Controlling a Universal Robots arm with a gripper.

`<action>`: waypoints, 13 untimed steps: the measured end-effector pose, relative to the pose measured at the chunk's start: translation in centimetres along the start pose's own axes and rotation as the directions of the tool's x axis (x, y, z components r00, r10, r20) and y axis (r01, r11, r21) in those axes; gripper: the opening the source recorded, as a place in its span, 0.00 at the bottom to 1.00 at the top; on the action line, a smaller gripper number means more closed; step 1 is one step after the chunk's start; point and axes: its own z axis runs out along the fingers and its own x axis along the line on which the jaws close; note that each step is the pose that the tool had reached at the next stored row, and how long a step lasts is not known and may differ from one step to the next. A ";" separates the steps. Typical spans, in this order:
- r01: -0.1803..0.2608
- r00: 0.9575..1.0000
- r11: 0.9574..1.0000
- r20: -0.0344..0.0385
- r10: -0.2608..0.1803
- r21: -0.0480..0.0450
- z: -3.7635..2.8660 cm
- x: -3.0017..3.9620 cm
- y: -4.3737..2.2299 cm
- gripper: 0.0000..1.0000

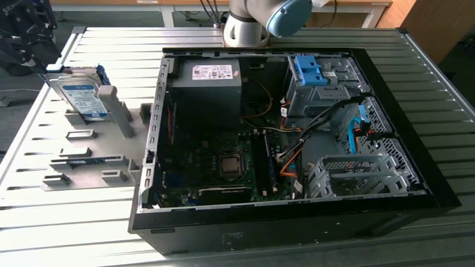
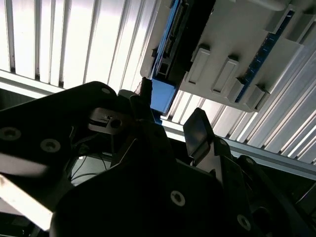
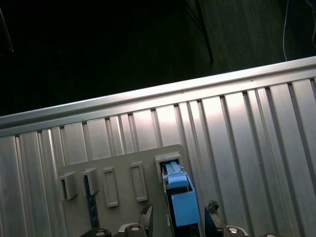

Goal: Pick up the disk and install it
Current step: 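Pick up the disk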

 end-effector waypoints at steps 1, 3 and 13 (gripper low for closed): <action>0.000 1.000 1.000 0.000 0.000 0.000 0.00 0.00 0.00 0.53; 0.000 1.000 1.000 0.000 0.000 0.000 0.00 0.00 0.00 0.53; 0.013 1.000 1.000 0.000 -0.013 0.002 0.07 0.00 0.00 0.53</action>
